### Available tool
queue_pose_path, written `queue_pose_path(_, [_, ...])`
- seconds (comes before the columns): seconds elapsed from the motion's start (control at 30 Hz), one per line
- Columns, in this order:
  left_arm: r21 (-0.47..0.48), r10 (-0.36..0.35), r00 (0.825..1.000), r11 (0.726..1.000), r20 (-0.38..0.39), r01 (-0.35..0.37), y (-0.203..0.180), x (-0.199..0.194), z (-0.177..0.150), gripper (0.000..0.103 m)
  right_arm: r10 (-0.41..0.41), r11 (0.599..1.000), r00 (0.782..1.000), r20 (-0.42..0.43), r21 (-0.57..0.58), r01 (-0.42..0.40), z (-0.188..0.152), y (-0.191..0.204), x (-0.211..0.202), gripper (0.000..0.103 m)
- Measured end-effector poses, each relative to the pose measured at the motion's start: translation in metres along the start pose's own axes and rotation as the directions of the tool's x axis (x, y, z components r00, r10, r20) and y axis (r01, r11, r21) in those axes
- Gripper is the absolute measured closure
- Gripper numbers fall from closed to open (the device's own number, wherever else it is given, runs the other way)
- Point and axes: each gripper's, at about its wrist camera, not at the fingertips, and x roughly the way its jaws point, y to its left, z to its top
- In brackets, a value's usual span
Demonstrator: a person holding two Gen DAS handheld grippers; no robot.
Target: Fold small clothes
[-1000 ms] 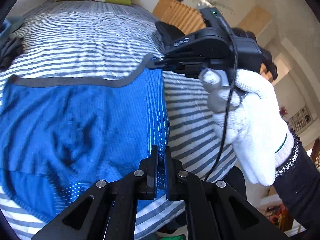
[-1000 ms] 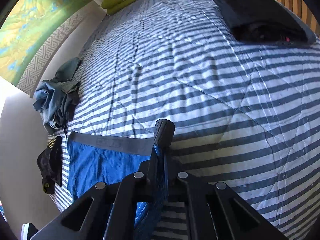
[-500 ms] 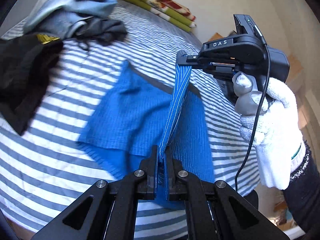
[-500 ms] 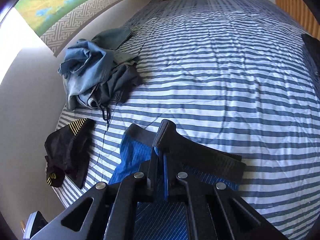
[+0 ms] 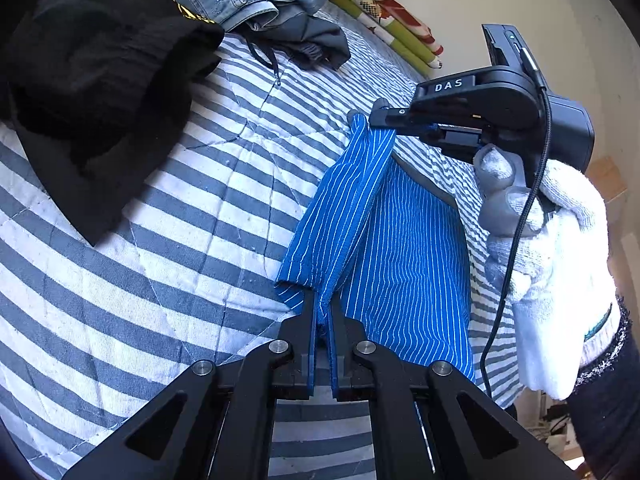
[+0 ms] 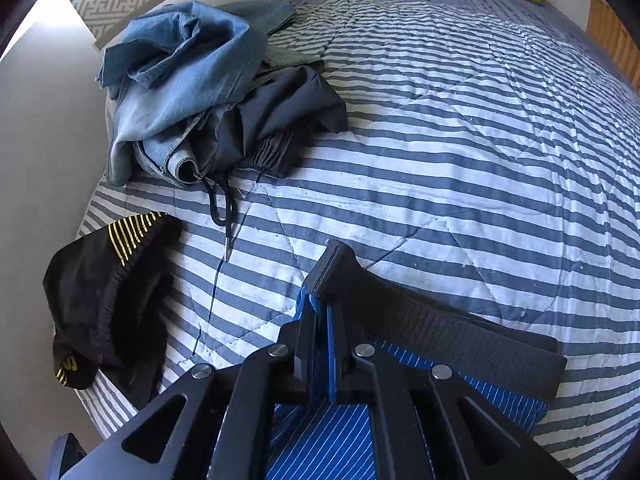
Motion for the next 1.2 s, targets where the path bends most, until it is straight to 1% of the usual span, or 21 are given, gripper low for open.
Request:
queue_pose_path(0.13, [-0.016, -0.001, 1.0, 1.0, 0.019, 0.002, -0.006, -0.002, 0.007, 0.099, -0.019, 1.0, 1.0, 0.006, 0.008, 0.019, 0.003, 0.0, 0.003, 0.099])
queue_pose_path(0.23, [-0.015, 0.027, 0.999, 1.0, 0.021, -0.027, -0.006, -0.002, 0.01, 0.099, -0.026, 1.0, 1.0, 0.011, 0.006, 0.026, 0.006, 0.0, 0.005, 0.099])
queue_pose_path(0.33, [-0.012, 0.059, 0.998, 0.998, 0.0, -0.059, -0.005, 0.002, 0.007, 0.096, -0.002, 1.0, 1.0, -0.004, -0.015, 0.002, 0.011, 0.001, 0.01, 0.097])
queue_pose_path(0.37, [-0.021, 0.055, 0.998, 0.998, -0.007, -0.055, -0.004, 0.001, 0.007, 0.095, 0.005, 1.0, 1.0, -0.015, -0.019, -0.005, 0.012, 0.001, 0.012, 0.09])
queue_pose_path(0.4, [-0.031, 0.048, 0.999, 0.998, -0.009, -0.048, -0.002, 0.0, 0.007, 0.094, 0.018, 1.0, 1.0, -0.011, -0.017, -0.018, 0.013, -0.001, 0.01, 0.085])
queue_pose_path(0.47, [-0.041, 0.053, 0.999, 0.998, 0.004, -0.053, 0.0, -0.005, 0.007, 0.086, 0.036, 0.999, 0.999, 0.021, -0.008, -0.036, 0.013, -0.006, 0.0, 0.071])
queue_pose_path(0.5, [-0.04, 0.064, 0.998, 0.997, 0.015, -0.063, 0.0, -0.008, 0.006, 0.084, 0.05, 0.999, 0.998, 0.036, -0.002, -0.05, 0.013, -0.01, -0.008, 0.068])
queue_pose_path(0.53, [-0.039, 0.073, 0.997, 0.997, 0.022, -0.072, 0.0, -0.011, 0.005, 0.081, 0.065, 0.998, 0.997, 0.043, 0.001, -0.065, 0.013, -0.013, -0.014, 0.068])
queue_pose_path(0.57, [-0.039, 0.093, 0.995, 0.995, 0.029, -0.092, 0.0, -0.013, 0.004, 0.074, 0.077, 0.997, 0.996, 0.049, 0.004, -0.078, 0.013, -0.018, -0.023, 0.068])
queue_pose_path(0.67, [-0.047, 0.114, 0.992, 0.993, 0.051, -0.111, 0.002, -0.021, 0.003, 0.072, 0.125, 0.992, 0.988, 0.085, 0.02, -0.127, 0.006, -0.038, -0.051, 0.068])
queue_pose_path(0.73, [-0.048, 0.131, 0.989, 0.991, 0.073, -0.127, -0.001, -0.026, 0.004, 0.071, 0.141, 0.988, 0.985, 0.101, 0.045, -0.146, -0.003, -0.058, -0.068, 0.068])
queue_pose_path(0.77, [-0.052, 0.129, 0.988, 0.991, 0.082, -0.125, -0.002, -0.028, 0.006, 0.07, 0.144, 0.986, 0.984, 0.107, 0.062, -0.152, -0.009, -0.07, -0.075, 0.067])
queue_pose_path(0.83, [-0.06, 0.104, 0.99, 0.993, 0.091, -0.099, -0.006, -0.032, 0.009, 0.068, 0.153, 0.98, 0.978, 0.14, 0.106, -0.169, -0.026, -0.096, -0.089, 0.067])
queue_pose_path(0.9, [-0.056, 0.079, 0.993, 0.996, 0.088, -0.074, -0.012, -0.032, 0.018, 0.063, 0.136, 0.978, 0.976, 0.171, 0.132, -0.159, -0.043, -0.121, -0.104, 0.067])
queue_pose_path(0.97, [-0.037, 0.073, 0.994, 0.997, 0.081, -0.07, -0.022, -0.027, 0.029, 0.055, 0.112, 0.981, 0.975, 0.191, 0.133, -0.138, -0.056, -0.138, -0.115, 0.067])
queue_pose_path(1.07, [-0.007, 0.067, 0.996, 0.998, 0.056, -0.067, -0.037, -0.013, 0.053, 0.054, 0.082, 0.986, 0.981, 0.174, 0.126, -0.105, -0.07, -0.154, -0.123, 0.067])
queue_pose_path(1.2, [-0.017, 0.058, 0.998, 0.998, 0.005, -0.057, -0.048, 0.017, 0.094, 0.051, 0.112, 0.982, 0.985, 0.129, 0.136, -0.13, -0.085, -0.164, -0.116, 0.067])
